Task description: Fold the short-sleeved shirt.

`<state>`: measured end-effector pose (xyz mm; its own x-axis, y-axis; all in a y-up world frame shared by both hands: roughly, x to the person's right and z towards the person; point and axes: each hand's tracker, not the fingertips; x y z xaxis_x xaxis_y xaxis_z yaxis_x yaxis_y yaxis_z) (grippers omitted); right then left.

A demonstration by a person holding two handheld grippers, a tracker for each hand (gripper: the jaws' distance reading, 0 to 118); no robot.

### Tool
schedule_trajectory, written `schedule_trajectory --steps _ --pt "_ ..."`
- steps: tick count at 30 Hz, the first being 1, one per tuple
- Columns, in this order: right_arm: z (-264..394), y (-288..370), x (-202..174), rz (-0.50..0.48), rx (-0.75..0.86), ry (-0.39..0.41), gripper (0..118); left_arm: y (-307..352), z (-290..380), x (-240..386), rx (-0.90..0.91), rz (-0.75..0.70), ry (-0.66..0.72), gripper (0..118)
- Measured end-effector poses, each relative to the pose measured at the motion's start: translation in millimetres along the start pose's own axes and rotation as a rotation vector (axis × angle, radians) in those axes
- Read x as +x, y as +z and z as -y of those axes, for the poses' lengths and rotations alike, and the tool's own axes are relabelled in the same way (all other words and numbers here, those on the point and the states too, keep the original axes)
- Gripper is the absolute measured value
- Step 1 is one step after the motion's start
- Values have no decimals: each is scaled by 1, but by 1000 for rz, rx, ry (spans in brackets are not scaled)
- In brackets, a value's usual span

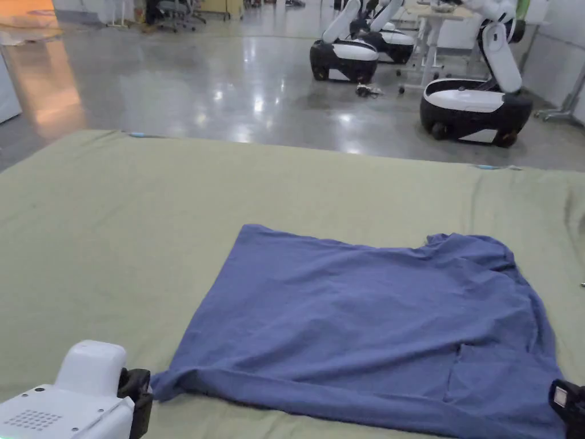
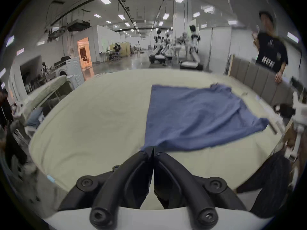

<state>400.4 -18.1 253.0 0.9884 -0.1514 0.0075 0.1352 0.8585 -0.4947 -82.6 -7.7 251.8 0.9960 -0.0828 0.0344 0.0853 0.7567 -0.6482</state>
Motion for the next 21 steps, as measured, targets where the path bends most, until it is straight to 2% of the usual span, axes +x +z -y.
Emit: schedule_trajectory --steps 1,3,5,6,7,8,9,12,14,15,16,17,18,19,20,21 --pt "3 0 0 37 3 29 0 -7 1 0 -53 50 -45 3" --pt "3 -6 6 -35 -40 -38 0 -32 3 -13 -86 51 -66 3" --pt "-1 -12 10 -10 -56 -40 0 -54 -3 -18 -104 28 -138 5" --pt "-3 -15 13 6 -65 -32 0 -66 1 -23 -102 28 -159 19" --pt "-4 -15 16 14 -64 -18 0 -80 0 -24 -110 38 -173 54" --pt "-6 -17 20 37 -78 -17 0 -97 -3 -29 -121 33 -187 74" --pt "-9 -19 26 40 -88 -23 0 -113 -6 -32 -127 38 -183 79" --pt "-11 -18 35 82 -107 -8 0 -146 -7 -35 -183 81 -193 79" --pt "-14 -21 46 125 -148 29 0 -158 -7 -30 -204 126 -222 76" --pt "-19 -19 44 148 -168 50 0 -166 -9 -27 -251 166 -230 59" --pt "-22 -19 49 158 -186 62 0 -171 -11 -27 -275 227 -222 6" --pt "-25 -19 55 162 -199 79 0 -175 -11 -24 -268 201 -220 6" --pt "-28 -20 60 168 -217 101 3 -123 -19 5 -229 143 -258 6" --pt "-32 -24 68 183 -243 133 31 -104 -24 18 -250 158 -271 6" --pt "-34 -29 76 183 -274 157 76 -90 -28 28 -252 161 -267 6" --pt "-35 -35 82 182 -313 172 116 -79 -30 36 -227 152 -268 6"
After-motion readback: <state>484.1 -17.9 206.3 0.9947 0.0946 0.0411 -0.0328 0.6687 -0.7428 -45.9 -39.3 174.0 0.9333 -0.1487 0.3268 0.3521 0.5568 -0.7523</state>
